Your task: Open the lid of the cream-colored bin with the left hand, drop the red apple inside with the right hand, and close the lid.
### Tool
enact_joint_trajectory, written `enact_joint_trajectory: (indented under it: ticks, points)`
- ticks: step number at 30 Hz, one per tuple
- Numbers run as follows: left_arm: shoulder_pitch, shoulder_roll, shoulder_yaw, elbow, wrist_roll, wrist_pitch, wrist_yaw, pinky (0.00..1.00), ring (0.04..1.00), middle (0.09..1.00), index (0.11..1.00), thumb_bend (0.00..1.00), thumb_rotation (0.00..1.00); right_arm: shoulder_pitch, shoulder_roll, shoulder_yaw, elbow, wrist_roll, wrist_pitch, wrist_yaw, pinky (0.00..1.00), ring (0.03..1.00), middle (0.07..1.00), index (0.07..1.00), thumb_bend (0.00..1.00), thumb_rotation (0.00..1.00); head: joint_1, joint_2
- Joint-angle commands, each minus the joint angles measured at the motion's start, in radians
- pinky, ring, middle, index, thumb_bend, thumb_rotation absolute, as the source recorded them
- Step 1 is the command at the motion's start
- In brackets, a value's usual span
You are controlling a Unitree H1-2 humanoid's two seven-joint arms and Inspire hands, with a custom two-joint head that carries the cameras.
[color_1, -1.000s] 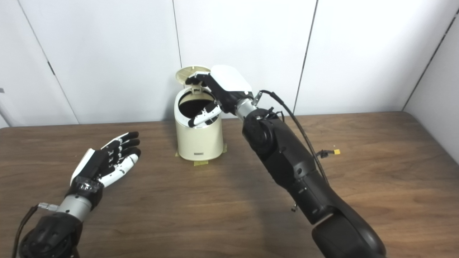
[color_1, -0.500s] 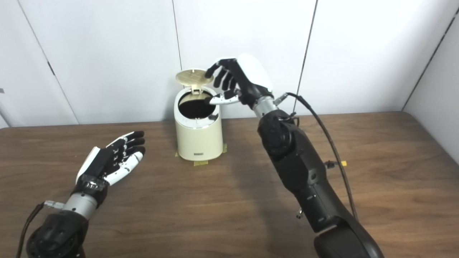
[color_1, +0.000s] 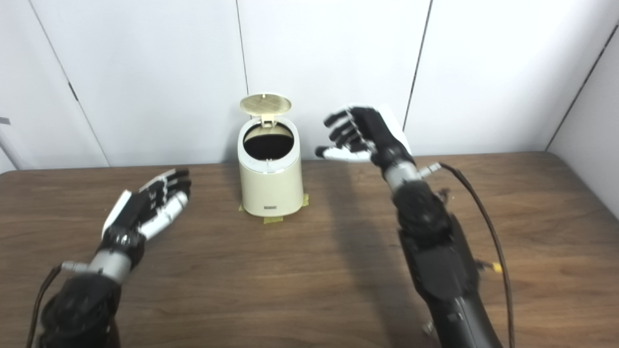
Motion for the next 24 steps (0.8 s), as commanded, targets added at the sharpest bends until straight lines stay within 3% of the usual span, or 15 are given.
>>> enact_joint_trajectory:
  ticks: [1, 2, 3, 4, 6, 11, 15, 18, 22, 24]
  points:
    - [-0.094, 0.006, -0.004, 0.014, -0.043, -0.01, 0.029, 0.81, 0.867, 0.883, 0.898, 0.33, 0.6, -0.006, 0.025, -0.033, -0.076, 0.072, 0.038, 0.006, 0.59, 0.673, 0.706, 0.5, 0.49, 0.15, 0.003, -0.001]
    - [-0.12, 0.016, -0.008, 0.032, -0.051, -0.01, 0.041, 0.81, 0.872, 0.888, 0.9, 0.34, 0.64, 0.019, 0.038, -0.043, -0.101, 0.094, 0.059, 0.004, 0.61, 0.7, 0.732, 0.5, 0.49, 0.16, 0.007, -0.002]
    - [-0.146, 0.02, -0.01, 0.049, -0.057, -0.01, 0.053, 0.81, 0.876, 0.891, 0.897, 0.36, 0.67, 0.044, 0.044, -0.046, -0.121, 0.107, 0.067, 0.003, 0.65, 0.74, 0.772, 0.67, 0.45, 0.39, 0.007, -0.002]
    - [-0.171, 0.025, -0.013, 0.066, -0.063, -0.01, 0.064, 0.83, 0.88, 0.893, 0.892, 0.37, 0.69, 0.069, 0.048, -0.045, -0.137, 0.115, 0.067, 0.003, 0.67, 0.766, 0.799, 0.739, 0.45, 0.51, 0.011, -0.003]
    - [-0.22, 0.036, -0.021, 0.1, -0.071, -0.01, 0.085, 0.84, 0.89, 0.898, 0.89, 0.39, 0.69, 0.121, 0.04, -0.024, -0.151, 0.087, 0.022, -0.01, 0.72, 0.81, 0.841, 0.81, 0.47, 0.61, 0.019, -0.005]
    - [-0.338, 0.078, -0.057, 0.206, -0.082, -0.01, 0.125, 0.86, 0.903, 0.911, 0.893, 0.39, 0.67, 0.234, 0.041, 0.011, -0.176, 0.027, -0.104, -0.059, 0.74, 0.824, 0.86, 0.829, 0.54, 0.67, 0.026, -0.01]
    - [-0.429, 0.127, -0.109, 0.309, -0.088, -0.01, 0.148, 0.88, 0.923, 0.929, 0.908, 0.42, 0.75, 0.307, 0.053, 0.016, -0.197, 0.038, -0.178, -0.073, 0.79, 0.868, 0.901, 0.871, 0.47, 0.81, 0.031, -0.017]
    - [-0.484, 0.161, -0.166, 0.383, -0.088, -0.011, 0.153, 0.87, 0.927, 0.934, 0.921, 0.41, 0.81, 0.346, 0.063, 0.022, -0.214, 0.027, -0.201, -0.088, 0.78, 0.873, 0.899, 0.882, 0.46, 0.87, 0.032, -0.018]
    - [-0.524, 0.19, -0.239, 0.445, -0.098, -0.026, 0.163, 0.87, 0.918, 0.925, 0.915, 0.4, 0.79, 0.377, 0.073, 0.034, -0.23, 0.027, -0.202, -0.089, 0.76, 0.877, 0.897, 0.9, 0.47, 0.92, 0.039, -0.017]
    - [-0.532, 0.21, -0.291, 0.466, -0.084, -0.058, 0.161, 0.86, 0.906, 0.916, 0.906, 0.37, 0.8, 0.393, 0.085, 0.037, -0.239, 0.036, -0.195, -0.088, 0.77, 0.878, 0.897, 0.906, 0.41, 0.94, 0.043, -0.017]
